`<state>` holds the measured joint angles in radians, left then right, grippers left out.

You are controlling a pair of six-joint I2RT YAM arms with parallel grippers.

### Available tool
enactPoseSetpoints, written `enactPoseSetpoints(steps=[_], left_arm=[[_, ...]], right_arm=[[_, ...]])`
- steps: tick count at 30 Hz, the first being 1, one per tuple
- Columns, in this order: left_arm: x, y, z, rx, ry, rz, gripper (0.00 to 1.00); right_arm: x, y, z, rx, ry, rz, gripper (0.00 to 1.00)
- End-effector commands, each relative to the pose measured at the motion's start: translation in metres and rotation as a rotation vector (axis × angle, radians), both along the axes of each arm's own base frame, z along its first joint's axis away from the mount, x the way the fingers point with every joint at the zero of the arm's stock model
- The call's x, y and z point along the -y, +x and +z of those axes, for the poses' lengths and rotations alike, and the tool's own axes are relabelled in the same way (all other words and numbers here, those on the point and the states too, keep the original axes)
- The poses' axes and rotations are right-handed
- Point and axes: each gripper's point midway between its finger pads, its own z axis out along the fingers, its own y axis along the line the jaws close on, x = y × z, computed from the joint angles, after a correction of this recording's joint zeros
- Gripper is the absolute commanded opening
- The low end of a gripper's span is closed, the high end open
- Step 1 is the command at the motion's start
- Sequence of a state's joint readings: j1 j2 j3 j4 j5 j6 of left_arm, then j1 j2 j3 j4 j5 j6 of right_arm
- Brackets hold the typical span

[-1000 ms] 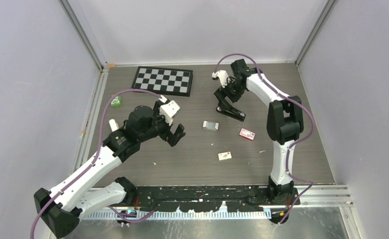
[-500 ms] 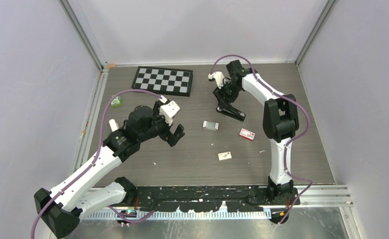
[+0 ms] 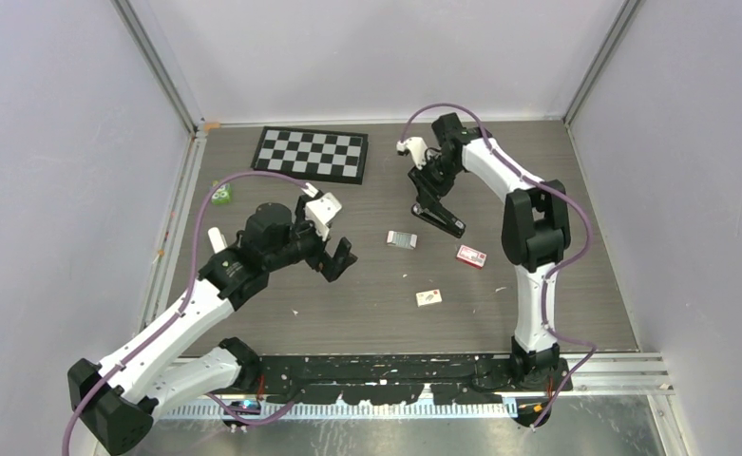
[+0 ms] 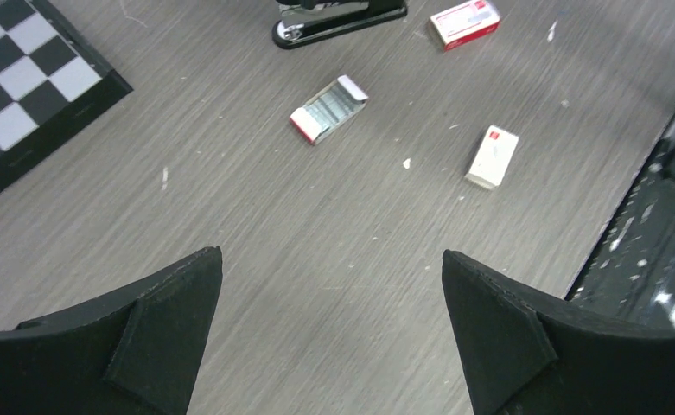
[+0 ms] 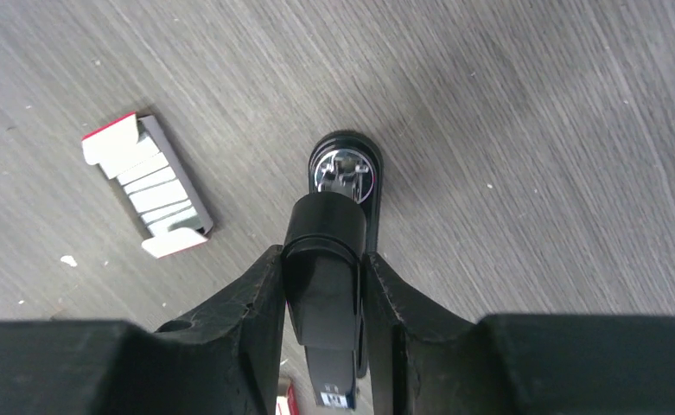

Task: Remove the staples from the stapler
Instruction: Pick up the stapler from the center of the board, then unload the staple at the center of the board.

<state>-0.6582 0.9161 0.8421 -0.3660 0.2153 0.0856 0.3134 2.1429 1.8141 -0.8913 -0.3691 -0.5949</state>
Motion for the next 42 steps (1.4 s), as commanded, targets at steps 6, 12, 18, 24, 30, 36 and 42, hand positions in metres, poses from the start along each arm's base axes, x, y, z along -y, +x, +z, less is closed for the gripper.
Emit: enactPoseSetpoints(steps=[6,12,18,24,30,36,42], left_arm=[[0.046,0.008,0.030,-0.125,-0.475,0.023,1.00],[0.057,0.016,0.041,-0.044,-0.644,-0.009,0.99],[0.066,0.011,0.036,0.113,-0.556,-0.160,0.95],[0.052,0.007,0.033,0.360,-0.472,-0.202,0.95],[0.047,-0.024,0.025,0.422,-0.543,-0.283,0.95],[0.061,-0.048,0.000,0.301,-0.568,-0.379,0.90],[0.068,-0.048,-0.021,0.166,-0.583,-0.353,0.74]], right_arm=[[0.002,-0.032,0.176,0.247,0.286,0.007,0.01],[-0.009,-0.087,0.224,0.261,0.438,0.083,0.01],[-0.016,-0.145,0.254,0.275,0.540,0.279,0.01],[-0.016,-0.183,0.231,0.252,0.500,0.467,0.01],[-0.014,-0.219,0.217,0.265,0.522,0.658,0.01],[-0.013,-0.246,0.208,0.299,0.514,0.822,0.01],[-0.022,-0.229,0.204,0.273,0.521,0.736,0.01]])
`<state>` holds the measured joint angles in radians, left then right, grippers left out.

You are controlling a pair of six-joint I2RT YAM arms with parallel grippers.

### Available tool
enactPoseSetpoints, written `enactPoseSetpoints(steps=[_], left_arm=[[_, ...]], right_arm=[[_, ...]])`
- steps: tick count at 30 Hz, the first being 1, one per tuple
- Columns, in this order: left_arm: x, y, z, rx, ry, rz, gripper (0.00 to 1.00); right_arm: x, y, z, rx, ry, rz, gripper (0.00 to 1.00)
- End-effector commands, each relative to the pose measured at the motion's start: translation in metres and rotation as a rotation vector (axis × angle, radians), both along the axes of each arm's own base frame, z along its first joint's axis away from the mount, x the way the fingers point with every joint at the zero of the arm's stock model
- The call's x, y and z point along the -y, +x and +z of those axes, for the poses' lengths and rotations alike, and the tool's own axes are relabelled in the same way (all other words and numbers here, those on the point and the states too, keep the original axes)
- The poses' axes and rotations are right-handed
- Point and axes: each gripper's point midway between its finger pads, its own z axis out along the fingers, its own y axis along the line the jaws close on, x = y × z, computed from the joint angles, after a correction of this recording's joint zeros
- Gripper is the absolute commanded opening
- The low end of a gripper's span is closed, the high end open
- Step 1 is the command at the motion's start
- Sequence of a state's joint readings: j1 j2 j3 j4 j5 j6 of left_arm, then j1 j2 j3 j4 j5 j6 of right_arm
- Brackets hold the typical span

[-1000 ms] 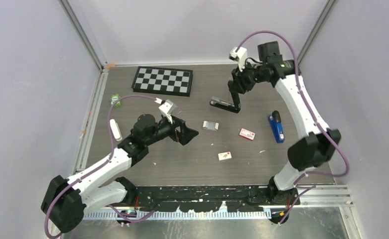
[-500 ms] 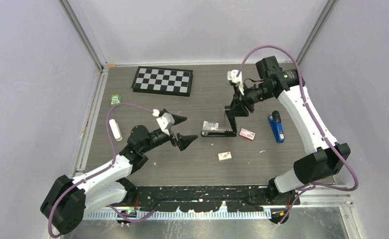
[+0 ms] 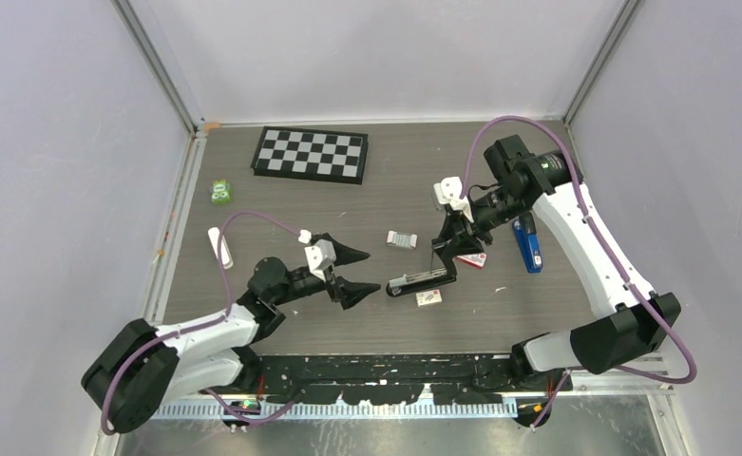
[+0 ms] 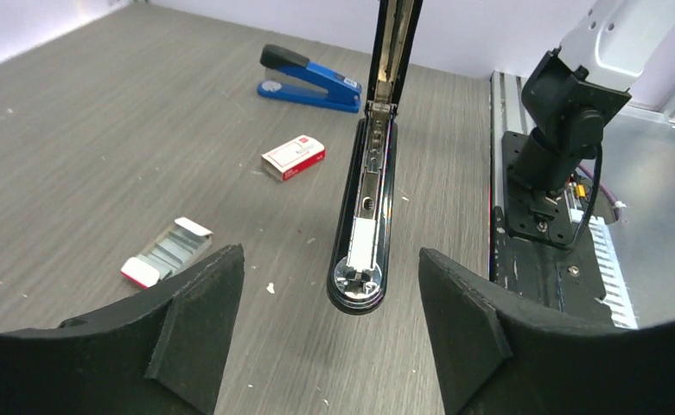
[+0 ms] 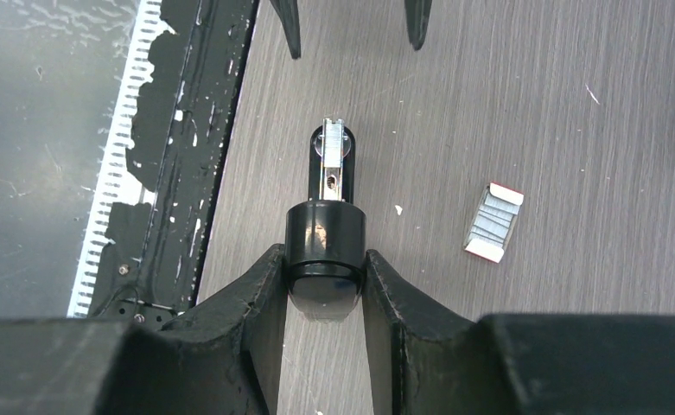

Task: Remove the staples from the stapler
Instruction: Unload the staple at the center of the board.

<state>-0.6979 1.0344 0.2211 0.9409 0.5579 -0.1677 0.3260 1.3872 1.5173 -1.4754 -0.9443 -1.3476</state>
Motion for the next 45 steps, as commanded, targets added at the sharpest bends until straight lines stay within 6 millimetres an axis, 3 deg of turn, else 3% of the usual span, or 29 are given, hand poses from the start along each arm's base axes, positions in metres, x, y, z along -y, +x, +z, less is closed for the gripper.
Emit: enactPoseSetpoints(steps=[1,8,12,17,22,28,36,45], left_arm=[[0.006,-0.001,0.006,-0.051,-0.067,-0.014,0.71],[0.011,0.008,-0.012,-0.157,-0.101,0.005,0.67],[0.016,0.011,-0.011,-0.160,-0.143,-0.011,0.67],[0.023,0.018,-0.016,-0.240,-0.161,-0.007,0.77],[-0.003,0.036,0.008,-0.209,-0.266,0.172,0.99],[-0.037,0.059,0.027,-0.404,-0.426,0.369,1.00],[-0.079,0.060,0.052,-0.548,-0.700,0.498,1.00],[-0.088,0.059,0.056,-0.829,-0.889,0.487,0.99]], right_arm=[[-0.016,0.010,0.014,0.002,0.087,-0.008,0.01],[-0.024,0.018,0.009,-0.103,0.094,-0.046,0.01],[-0.029,0.025,0.010,-0.142,0.111,-0.084,0.01],[-0.037,0.042,0.015,-0.239,0.148,-0.194,0.01],[-0.038,0.064,0.026,-0.393,0.259,-0.314,0.01],[-0.042,0.089,0.045,-0.548,0.412,-0.502,0.01],[-0.045,0.108,0.057,-0.640,0.492,-0.636,0.01],[-0.052,0.114,0.070,-0.762,0.528,-0.739,0.01]])
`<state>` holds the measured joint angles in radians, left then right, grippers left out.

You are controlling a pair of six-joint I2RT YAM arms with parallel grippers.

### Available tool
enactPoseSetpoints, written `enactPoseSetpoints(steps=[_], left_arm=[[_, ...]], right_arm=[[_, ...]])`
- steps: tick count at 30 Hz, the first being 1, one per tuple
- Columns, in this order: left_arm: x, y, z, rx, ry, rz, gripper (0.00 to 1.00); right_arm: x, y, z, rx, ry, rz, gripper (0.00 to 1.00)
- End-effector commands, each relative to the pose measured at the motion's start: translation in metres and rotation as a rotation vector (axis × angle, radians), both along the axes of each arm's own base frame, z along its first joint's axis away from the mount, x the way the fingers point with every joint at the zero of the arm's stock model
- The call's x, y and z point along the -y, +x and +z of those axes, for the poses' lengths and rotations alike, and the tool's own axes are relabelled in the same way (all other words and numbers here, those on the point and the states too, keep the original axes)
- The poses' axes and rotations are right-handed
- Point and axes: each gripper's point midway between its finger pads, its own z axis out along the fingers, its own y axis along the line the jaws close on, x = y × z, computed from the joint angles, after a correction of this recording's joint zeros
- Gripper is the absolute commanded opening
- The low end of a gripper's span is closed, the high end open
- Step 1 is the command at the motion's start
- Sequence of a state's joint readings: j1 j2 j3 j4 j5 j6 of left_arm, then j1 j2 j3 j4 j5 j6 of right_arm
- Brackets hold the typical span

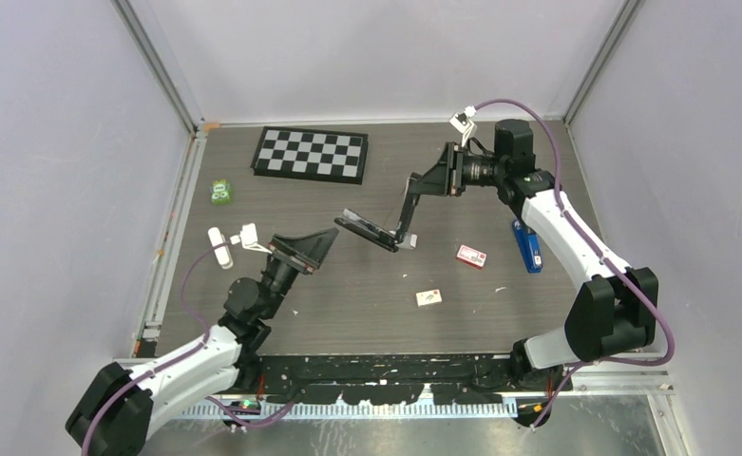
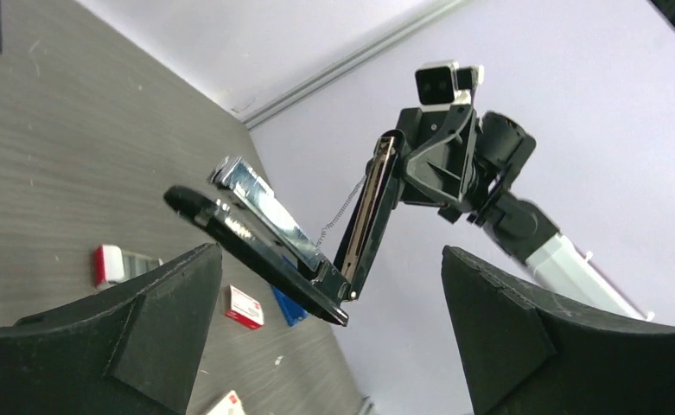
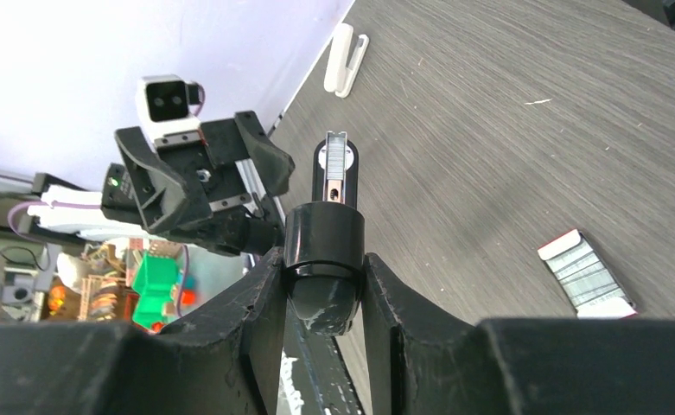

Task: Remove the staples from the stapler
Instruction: Unload the staple at the center of the board.

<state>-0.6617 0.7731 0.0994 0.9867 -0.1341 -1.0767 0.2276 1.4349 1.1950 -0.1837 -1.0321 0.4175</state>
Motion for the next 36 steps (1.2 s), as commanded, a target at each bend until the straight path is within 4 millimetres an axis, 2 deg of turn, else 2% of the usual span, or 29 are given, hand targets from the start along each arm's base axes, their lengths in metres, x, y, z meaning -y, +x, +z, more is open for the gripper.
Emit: enactPoseSetpoints(steps=[1,5,9,13,15,18,23,25,27,31,32,34,36], left_arm=[[-0.004,0.008,-0.003,-0.152,-0.151,0.006,0.99],[0.002,0.013,-0.009,-0.248,-0.191,-0.016,0.99],[0.012,0.019,-0.004,-0.267,-0.203,-0.039,0.98],[0.019,0.029,-0.010,-0.316,-0.221,-0.024,0.99],[0.024,0.036,-0.006,-0.312,-0.243,-0.026,0.97],[0.035,0.045,0.002,-0.295,-0.279,-0.051,0.88],[0.044,0.063,-0.003,-0.321,-0.330,-0.033,0.74],[0.040,0.070,-0.008,-0.324,-0.352,0.001,0.61],[0.035,0.075,-0.014,-0.337,-0.371,0.040,0.46],[0.019,0.081,-0.044,-0.422,-0.415,0.131,0.04],[0.015,0.080,-0.053,-0.459,-0.437,0.147,0.00],[0.011,0.078,-0.074,-0.552,-0.469,0.169,0.00],[0.009,0.072,-0.113,-0.735,-0.438,0.227,0.00]], right_arm=[[-0.007,-0.004,0.051,0.030,0.100,-0.050,0.01],[-0.008,0.001,0.061,0.018,0.158,-0.090,0.01],[-0.010,0.007,0.058,-0.028,0.201,-0.112,0.01],[-0.012,0.009,0.052,-0.065,0.238,-0.122,0.01],[-0.012,0.009,0.047,-0.077,0.251,-0.134,0.01],[-0.014,0.010,0.035,-0.104,0.260,-0.150,0.01],[-0.014,0.009,0.027,-0.132,0.275,-0.161,0.01],[-0.012,0.010,0.015,-0.150,0.262,-0.189,0.01],[-0.009,0.009,-0.010,-0.200,0.237,-0.232,0.01],[0.001,0.010,-0.059,-0.319,0.212,-0.346,0.01],[0.004,0.012,-0.070,-0.357,0.210,-0.383,0.01],[0.011,0.015,-0.099,-0.451,0.183,-0.466,0.01],[0.018,0.018,-0.134,-0.541,0.126,-0.565,0.01]])
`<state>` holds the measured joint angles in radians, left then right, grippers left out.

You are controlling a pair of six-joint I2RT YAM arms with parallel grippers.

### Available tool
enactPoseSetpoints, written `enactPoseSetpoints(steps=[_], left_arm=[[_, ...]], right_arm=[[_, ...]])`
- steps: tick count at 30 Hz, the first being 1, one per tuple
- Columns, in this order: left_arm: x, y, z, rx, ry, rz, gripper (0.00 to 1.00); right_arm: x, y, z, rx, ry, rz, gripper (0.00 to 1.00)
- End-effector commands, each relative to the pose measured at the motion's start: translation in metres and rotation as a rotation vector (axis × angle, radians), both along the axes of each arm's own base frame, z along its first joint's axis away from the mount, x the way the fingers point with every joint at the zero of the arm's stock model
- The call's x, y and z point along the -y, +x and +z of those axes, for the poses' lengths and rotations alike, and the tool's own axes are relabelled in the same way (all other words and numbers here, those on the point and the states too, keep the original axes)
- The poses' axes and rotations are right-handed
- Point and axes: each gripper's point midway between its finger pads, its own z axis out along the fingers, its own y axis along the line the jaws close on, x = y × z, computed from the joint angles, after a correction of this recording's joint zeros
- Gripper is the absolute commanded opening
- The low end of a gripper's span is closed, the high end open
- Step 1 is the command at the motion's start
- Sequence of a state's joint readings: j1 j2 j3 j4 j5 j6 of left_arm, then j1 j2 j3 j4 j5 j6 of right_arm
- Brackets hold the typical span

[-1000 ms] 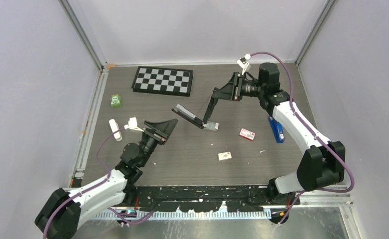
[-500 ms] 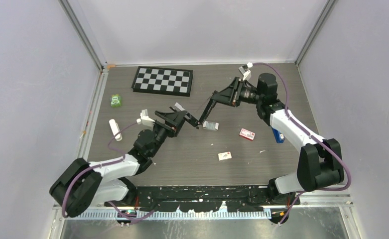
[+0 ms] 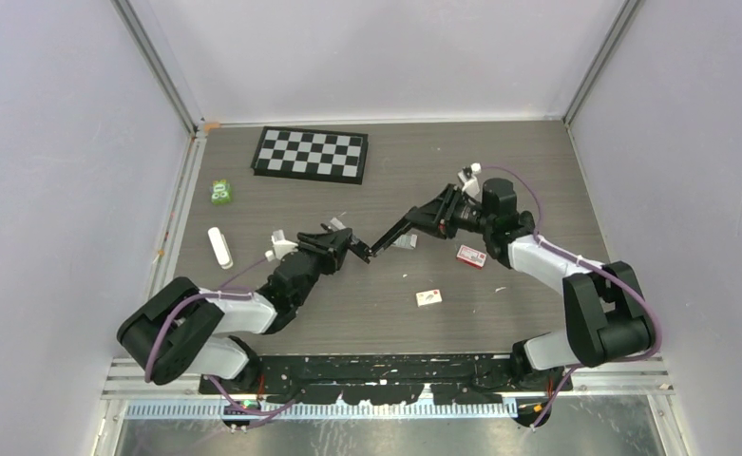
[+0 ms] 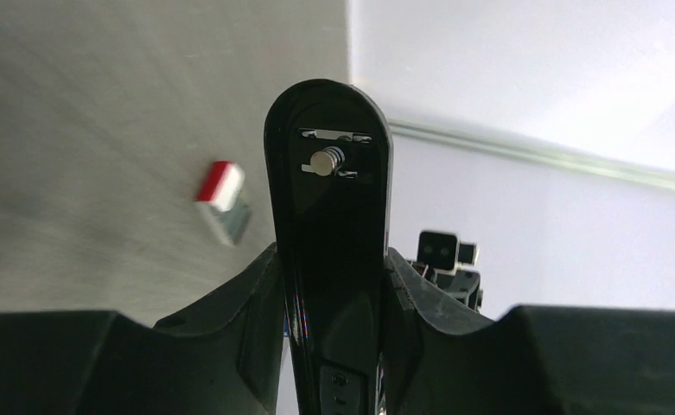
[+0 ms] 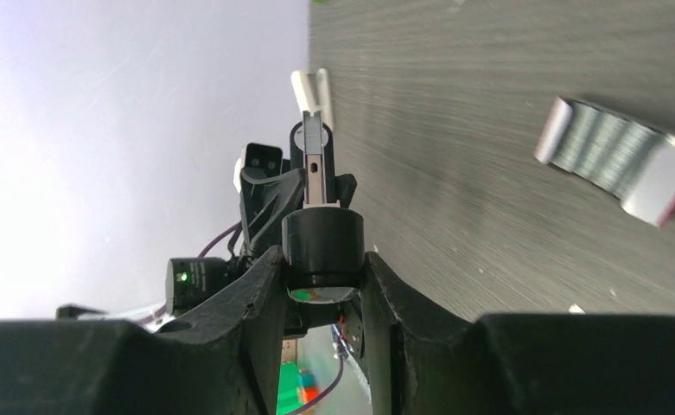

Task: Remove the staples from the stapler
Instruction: Unload the staple at the center of the board.

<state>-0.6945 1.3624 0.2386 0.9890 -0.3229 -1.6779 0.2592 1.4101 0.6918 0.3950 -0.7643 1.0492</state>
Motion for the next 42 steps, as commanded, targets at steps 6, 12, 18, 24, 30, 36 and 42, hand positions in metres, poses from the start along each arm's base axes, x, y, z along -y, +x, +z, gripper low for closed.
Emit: enactPoseSetpoints(steps=[6,12,18,24,30,36,42], left_arm=[[-0.062,-0.027,-0.053,-0.547,0.085,0.342,0.00],[-0.078,-0.030,-0.076,-0.696,0.214,0.419,0.01],[-0.044,-0.030,-0.132,-0.878,0.193,0.305,0.49],[-0.045,-0.021,-0.121,-0.807,0.196,0.298,0.80],[-0.054,-0.023,-0.097,-0.746,0.188,0.304,0.74],[-0.055,-0.025,-0.081,-0.633,0.126,0.264,0.58],[-0.070,-0.038,-0.041,-0.519,0.117,0.235,0.65]], right_arm=[[0.032,0.015,-0.086,-0.230,-0.190,-0.305,0.01],[0.048,0.019,-0.117,-0.276,-0.312,-0.400,0.01],[0.046,0.020,-0.144,-0.337,-0.373,-0.393,0.01],[0.042,0.021,-0.150,-0.362,-0.363,-0.374,0.01],[0.026,0.027,-0.132,-0.336,-0.272,-0.325,0.01],[0.003,0.032,-0.066,-0.204,-0.095,-0.246,0.01],[-0.011,0.024,-0.003,-0.115,0.052,-0.173,0.01]])
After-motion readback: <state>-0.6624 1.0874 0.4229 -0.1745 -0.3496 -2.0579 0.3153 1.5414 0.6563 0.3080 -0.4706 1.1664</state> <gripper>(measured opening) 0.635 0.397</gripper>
